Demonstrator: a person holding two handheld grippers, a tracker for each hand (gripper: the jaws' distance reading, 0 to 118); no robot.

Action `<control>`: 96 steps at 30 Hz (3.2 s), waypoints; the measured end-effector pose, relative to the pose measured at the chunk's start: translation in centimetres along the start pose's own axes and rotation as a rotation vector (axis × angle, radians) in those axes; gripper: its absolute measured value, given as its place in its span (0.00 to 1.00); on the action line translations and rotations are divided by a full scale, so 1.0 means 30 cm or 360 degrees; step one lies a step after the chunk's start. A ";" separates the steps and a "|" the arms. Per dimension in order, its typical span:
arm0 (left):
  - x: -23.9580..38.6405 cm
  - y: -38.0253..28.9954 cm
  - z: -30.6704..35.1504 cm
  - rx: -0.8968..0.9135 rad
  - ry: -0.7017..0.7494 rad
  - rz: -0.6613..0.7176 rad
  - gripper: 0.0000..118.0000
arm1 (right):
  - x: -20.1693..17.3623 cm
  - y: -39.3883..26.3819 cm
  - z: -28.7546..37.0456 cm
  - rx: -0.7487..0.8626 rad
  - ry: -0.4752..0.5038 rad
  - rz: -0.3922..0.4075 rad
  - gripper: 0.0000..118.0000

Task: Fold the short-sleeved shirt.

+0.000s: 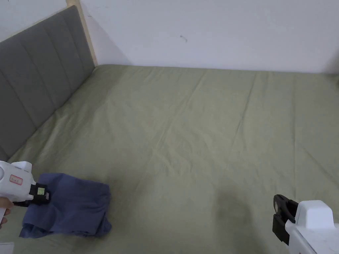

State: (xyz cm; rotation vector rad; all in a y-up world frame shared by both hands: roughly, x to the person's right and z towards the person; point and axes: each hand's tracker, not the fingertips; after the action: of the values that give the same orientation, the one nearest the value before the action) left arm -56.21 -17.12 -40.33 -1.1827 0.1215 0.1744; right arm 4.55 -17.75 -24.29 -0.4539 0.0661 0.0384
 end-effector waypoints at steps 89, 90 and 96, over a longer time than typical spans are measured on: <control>1.230 -0.564 0.739 0.1899 -0.0199 -0.0393 0.00 | 0.392 0.446 0.542 0.0676 -0.0363 0.0033 0.00; 1.230 -0.564 0.739 0.1900 -0.0198 -0.0390 0.00 | 0.392 0.446 0.542 0.0676 -0.0364 0.0034 0.00; 1.228 -0.563 0.738 0.1900 -0.0199 -0.0388 0.00 | 0.395 0.446 0.544 0.0679 -0.0367 0.0031 0.00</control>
State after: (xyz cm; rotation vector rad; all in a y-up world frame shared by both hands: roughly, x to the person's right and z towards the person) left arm -16.69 -0.14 -23.54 0.0100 -0.0387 -0.0534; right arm 16.57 1.72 -16.35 -0.0205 -0.1464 0.0934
